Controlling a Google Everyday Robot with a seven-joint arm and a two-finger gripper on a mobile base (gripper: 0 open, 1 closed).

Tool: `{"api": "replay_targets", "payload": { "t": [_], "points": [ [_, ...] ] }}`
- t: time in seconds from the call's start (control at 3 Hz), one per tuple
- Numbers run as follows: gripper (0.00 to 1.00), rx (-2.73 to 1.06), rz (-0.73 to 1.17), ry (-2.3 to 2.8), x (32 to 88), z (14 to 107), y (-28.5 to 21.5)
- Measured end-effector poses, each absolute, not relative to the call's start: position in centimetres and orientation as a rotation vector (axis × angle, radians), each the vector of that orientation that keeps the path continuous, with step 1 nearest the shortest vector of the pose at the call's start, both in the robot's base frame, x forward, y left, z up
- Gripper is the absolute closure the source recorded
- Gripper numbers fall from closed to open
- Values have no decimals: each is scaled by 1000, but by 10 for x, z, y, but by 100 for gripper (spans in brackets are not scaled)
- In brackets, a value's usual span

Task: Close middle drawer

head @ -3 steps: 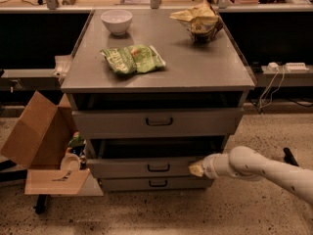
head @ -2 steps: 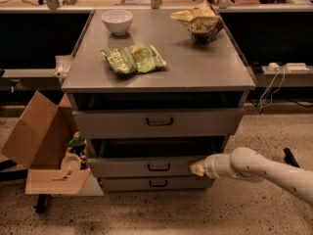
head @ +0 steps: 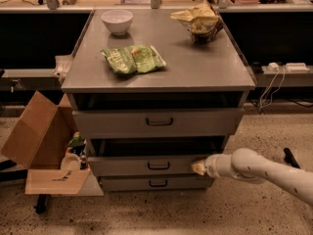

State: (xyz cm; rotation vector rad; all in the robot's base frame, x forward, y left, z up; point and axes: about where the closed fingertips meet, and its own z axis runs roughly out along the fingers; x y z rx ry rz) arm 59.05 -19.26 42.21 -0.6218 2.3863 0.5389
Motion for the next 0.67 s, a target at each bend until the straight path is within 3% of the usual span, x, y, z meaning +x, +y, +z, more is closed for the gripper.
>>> {"api": "replay_targets", "payload": {
  "t": [0.67],
  "points": [
    [100, -543, 532, 2398, 596, 415, -199]
  ]
}}
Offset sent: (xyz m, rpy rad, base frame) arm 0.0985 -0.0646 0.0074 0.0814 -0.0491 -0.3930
